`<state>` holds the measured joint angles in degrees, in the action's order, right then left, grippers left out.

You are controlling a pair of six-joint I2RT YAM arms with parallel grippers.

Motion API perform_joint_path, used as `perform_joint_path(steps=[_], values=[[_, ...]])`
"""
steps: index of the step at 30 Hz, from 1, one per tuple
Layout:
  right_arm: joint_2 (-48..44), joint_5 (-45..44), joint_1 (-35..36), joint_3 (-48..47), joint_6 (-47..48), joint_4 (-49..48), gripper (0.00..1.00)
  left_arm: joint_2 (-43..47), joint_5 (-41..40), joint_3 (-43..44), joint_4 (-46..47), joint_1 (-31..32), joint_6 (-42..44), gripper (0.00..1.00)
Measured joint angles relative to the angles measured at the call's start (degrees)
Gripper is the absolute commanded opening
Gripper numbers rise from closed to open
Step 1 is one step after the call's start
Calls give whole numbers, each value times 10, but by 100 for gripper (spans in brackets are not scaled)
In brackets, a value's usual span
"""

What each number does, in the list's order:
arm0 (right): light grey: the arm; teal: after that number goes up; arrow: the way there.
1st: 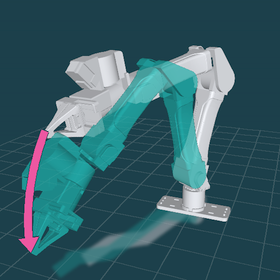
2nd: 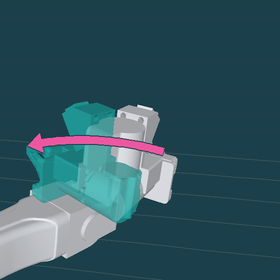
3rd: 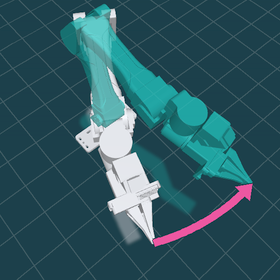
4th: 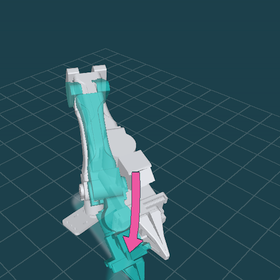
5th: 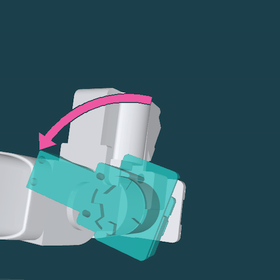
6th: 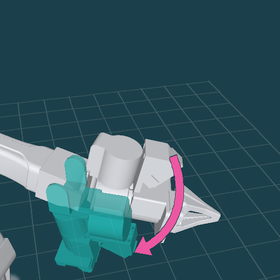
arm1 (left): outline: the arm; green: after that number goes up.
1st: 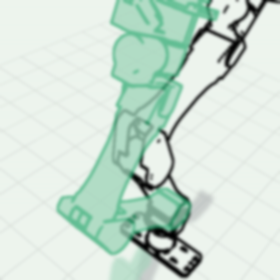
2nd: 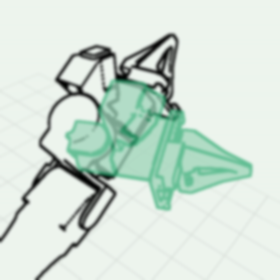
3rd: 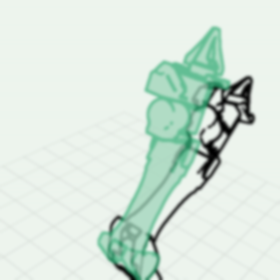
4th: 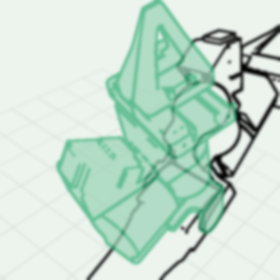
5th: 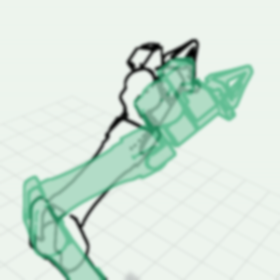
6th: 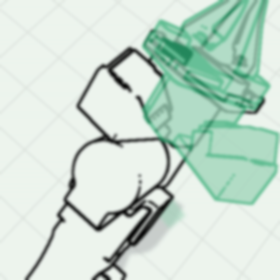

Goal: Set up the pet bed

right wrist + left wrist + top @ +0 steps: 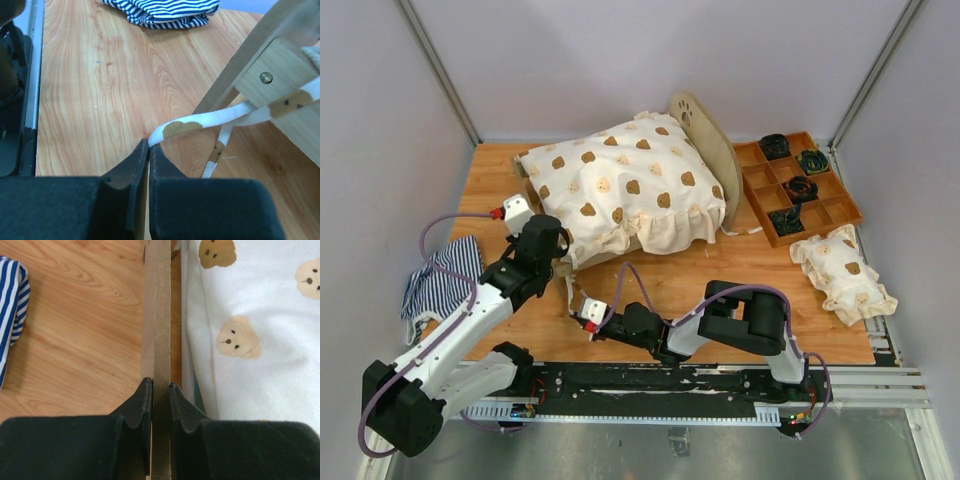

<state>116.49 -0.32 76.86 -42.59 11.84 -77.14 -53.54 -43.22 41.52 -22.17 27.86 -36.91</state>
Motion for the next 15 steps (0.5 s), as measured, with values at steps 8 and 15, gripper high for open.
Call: perform_joint_path(steps=[8,15], values=[[2,-27,0,-25,-59,67,0,19,24,-20,35,-9,-23,49],[6,-32,0,-24,-92,87,0,68,46,-20,31,-9,-50,64]])
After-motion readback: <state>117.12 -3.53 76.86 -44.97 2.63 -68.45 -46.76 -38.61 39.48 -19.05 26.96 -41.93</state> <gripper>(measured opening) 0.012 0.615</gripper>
